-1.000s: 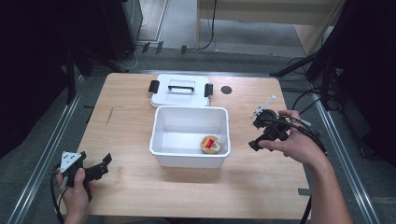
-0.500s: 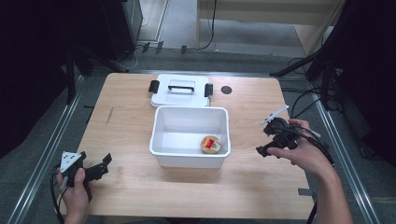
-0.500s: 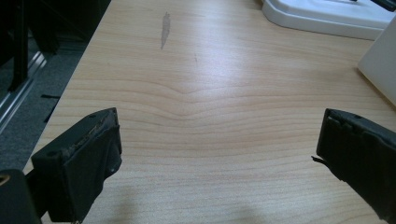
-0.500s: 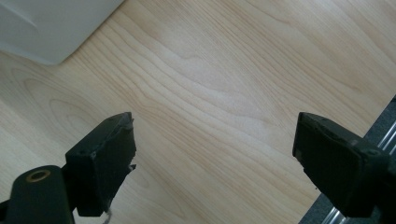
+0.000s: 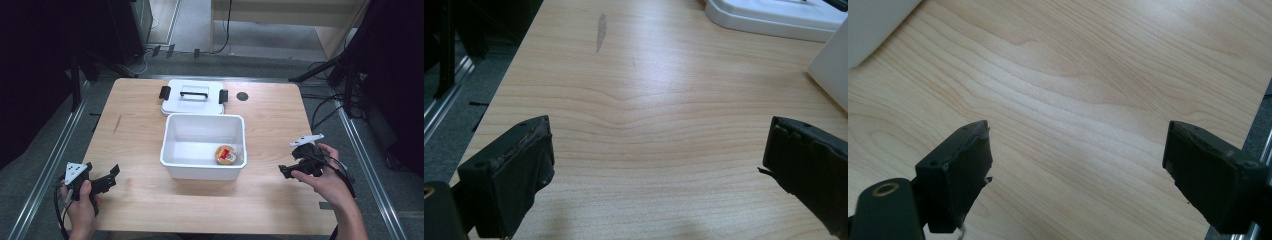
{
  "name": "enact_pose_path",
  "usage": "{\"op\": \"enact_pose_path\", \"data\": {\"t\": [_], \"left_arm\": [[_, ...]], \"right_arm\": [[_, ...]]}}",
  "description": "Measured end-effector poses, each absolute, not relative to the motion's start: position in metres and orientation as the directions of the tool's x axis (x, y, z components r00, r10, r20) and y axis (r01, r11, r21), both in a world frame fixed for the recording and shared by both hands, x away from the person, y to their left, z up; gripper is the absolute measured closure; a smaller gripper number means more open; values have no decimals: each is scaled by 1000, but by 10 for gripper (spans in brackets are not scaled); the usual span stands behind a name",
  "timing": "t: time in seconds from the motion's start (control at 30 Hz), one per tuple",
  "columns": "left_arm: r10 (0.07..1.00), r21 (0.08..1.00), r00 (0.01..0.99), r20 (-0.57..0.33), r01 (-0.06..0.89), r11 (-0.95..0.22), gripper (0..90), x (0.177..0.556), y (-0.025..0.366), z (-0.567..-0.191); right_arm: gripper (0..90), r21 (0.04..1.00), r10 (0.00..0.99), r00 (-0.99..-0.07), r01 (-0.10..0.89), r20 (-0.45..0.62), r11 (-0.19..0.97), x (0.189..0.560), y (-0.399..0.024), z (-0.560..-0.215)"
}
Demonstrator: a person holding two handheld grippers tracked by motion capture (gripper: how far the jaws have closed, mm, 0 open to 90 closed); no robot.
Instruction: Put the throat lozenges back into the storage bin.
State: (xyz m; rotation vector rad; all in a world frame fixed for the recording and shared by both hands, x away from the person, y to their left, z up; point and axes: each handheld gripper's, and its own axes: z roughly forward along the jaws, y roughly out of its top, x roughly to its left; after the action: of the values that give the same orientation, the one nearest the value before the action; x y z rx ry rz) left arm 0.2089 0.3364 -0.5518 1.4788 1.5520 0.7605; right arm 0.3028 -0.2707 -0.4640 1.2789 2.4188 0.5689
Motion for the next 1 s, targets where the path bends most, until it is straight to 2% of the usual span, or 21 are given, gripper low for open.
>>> {"op": "enact_pose_path", "data": {"t": [0.4,0.57,1.0], "left_arm": [[985,872,48,-166,474,123,4,209,337,-552],[985,872,47,-167,474,125,4,209,337,-552],[985,872,45,-167,474,126,5,209,337,-552]], "right_arm": [[71,614,896,-440,690,-64,383,284,-293,-493],[71,658,913,-407,685,-12,314,277,-305,-502],[71,736,939,-343,642,23,216,257,-326,-522]]}}
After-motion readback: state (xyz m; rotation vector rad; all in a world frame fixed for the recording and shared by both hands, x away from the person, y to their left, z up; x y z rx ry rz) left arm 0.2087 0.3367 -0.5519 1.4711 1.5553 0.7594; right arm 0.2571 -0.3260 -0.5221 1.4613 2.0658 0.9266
